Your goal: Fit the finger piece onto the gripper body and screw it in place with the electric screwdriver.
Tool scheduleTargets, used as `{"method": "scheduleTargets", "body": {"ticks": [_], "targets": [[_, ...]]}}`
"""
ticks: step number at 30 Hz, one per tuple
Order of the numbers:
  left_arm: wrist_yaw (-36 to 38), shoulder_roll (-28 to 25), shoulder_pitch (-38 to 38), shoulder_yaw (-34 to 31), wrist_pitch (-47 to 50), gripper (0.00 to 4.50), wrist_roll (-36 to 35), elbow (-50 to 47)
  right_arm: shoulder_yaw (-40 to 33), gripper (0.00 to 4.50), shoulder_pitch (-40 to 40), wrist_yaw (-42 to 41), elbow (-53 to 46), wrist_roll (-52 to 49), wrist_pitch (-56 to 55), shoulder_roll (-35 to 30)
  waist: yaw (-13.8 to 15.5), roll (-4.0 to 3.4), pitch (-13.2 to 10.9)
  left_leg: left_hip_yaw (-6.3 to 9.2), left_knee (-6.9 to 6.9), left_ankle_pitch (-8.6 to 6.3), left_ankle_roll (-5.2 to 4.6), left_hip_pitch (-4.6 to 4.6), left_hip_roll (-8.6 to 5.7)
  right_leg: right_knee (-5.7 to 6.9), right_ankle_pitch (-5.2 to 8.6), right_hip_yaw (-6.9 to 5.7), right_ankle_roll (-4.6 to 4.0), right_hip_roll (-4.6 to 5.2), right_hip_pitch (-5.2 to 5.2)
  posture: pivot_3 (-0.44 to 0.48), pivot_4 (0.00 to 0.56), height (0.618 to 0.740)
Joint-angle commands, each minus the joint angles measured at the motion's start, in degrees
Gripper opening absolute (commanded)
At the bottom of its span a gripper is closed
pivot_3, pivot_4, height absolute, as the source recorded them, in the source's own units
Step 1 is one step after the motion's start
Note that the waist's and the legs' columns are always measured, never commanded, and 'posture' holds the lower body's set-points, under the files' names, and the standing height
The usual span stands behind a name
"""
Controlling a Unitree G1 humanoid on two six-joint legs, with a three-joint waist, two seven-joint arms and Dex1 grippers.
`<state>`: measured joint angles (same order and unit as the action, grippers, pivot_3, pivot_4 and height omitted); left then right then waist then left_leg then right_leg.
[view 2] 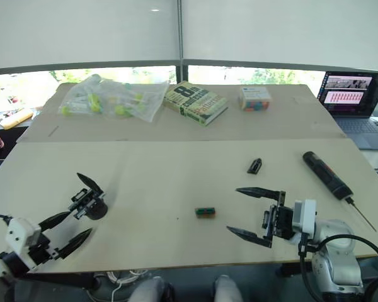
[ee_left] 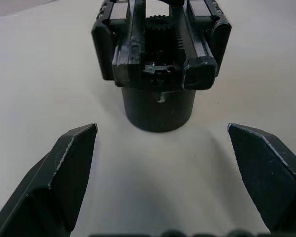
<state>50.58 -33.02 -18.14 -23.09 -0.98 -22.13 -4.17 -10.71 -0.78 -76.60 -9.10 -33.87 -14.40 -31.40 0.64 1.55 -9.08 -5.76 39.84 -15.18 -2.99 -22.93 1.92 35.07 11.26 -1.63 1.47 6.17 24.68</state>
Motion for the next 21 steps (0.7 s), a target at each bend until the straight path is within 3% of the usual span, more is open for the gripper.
{"method": "scheduleTargets", "body": {"ticks": [1, 13, 18, 21], "targets": [[-2.8, 0.8, 2.6, 2.4, -0.3, 4.48, 2.4, 0.7, -0.1, 4.50, 0.3, 0.9, -1.3, -0.3, 0.6, -1.0, 0.0, 0.00, 0.0, 0.00, 0.00, 0.00, 0.00, 0.02, 0.00, 0.00, -0.01, 0.00, 0.02, 0.00, -0.03, 0.000, 0.150, 0.740], [-5.4, 2.9, 4.8, 7.4, 1.4, 4.48, 3.3, 1.5, -0.5, 4.50, -1.3, 2.0, -1.2, 0.0, -0.3, -2.0, 0.1, -0.14, 0.1, 0.02, -0.02, 0.00, 0.00, 0.15, 0.00, -0.03, -0.02, -0.01, 0.04, 0.04, -0.17, 0.000, 0.150, 0.740], [-3.8, 4.3, 5.7, 7.1, -2.3, 2.29, 0.9, 2.1, -1.7, 4.50, -2.7, 1.8, 0.4, 0.3, -1.7, -2.2, 0.1, -0.27, 0.1, 0.02, -0.03, -0.02, -0.02, 0.23, -0.01, -0.07, 0.04, -0.01, -0.05, 0.07, -0.28, 0.000, 0.150, 0.740], [-2.7, 4.9, 6.9, 7.5, -2.2, 2.28, -1.0, 0.0, -2.6, 4.50, -3.8, 1.4, 1.5, 0.4, -2.7, -2.4, 0.3, -0.27, 0.1, 0.02, -0.02, -0.02, -0.02, 0.21, -0.03, -0.07, 0.05, -0.02, -0.05, 0.09, -0.28, 0.000, 0.150, 0.740]]}}
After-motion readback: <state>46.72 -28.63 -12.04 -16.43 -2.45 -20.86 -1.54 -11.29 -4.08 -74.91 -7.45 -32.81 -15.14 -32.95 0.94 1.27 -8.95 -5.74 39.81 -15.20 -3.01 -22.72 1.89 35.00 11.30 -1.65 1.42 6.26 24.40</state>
